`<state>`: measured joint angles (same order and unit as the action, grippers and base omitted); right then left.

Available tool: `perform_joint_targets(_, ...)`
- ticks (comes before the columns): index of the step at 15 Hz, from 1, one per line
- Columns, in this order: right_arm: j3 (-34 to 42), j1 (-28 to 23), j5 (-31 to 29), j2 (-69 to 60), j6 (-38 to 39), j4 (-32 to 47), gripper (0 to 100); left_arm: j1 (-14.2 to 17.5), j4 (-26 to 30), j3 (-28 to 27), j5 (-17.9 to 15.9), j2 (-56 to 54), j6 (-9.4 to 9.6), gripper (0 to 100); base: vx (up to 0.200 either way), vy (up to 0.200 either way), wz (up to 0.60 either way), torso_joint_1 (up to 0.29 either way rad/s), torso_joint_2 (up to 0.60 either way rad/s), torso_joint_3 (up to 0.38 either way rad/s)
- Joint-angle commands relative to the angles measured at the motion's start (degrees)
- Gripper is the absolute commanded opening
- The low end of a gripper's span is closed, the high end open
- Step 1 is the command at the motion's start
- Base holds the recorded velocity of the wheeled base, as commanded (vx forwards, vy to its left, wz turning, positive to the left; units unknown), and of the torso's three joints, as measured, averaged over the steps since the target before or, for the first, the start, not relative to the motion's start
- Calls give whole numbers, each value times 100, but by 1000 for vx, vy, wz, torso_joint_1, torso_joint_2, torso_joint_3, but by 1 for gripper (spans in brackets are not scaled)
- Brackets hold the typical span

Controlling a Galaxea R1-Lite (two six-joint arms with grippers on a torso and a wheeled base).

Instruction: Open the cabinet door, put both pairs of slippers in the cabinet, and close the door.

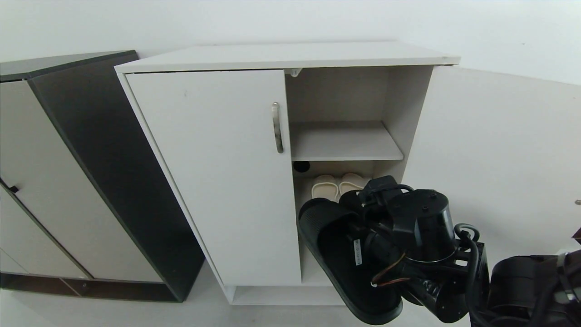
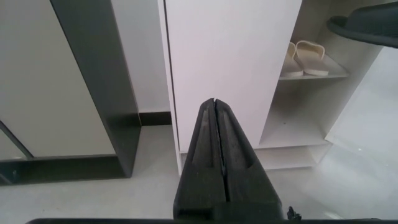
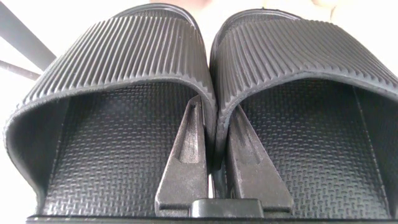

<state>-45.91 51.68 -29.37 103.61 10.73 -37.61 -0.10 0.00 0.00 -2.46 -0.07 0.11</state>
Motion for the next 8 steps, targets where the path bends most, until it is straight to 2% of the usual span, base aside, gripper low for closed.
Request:
perform_joint_targets(1, 3, 9, 1, 10, -1, -1, 0, 1, 0, 0, 0, 7, -2, 0, 0, 0, 0, -12, 168, 149)
perform_joint_targets(5, -6, 36, 10, 10, -1, -10, 0, 1, 0, 0, 0, 7, -2, 0, 0, 0, 0, -5, 35, 32)
perform_joint_targets(7, 3, 36, 19, 10, -1, -10, 0, 1, 0, 0, 0, 7, -2, 0, 0, 0, -600, 5, 2, 5)
perform_joint_targets(8, 3, 36, 54, 10, -1, -45, 0, 1, 0, 0, 0, 7, -2, 0, 0, 0, 0, 0, 0, 0)
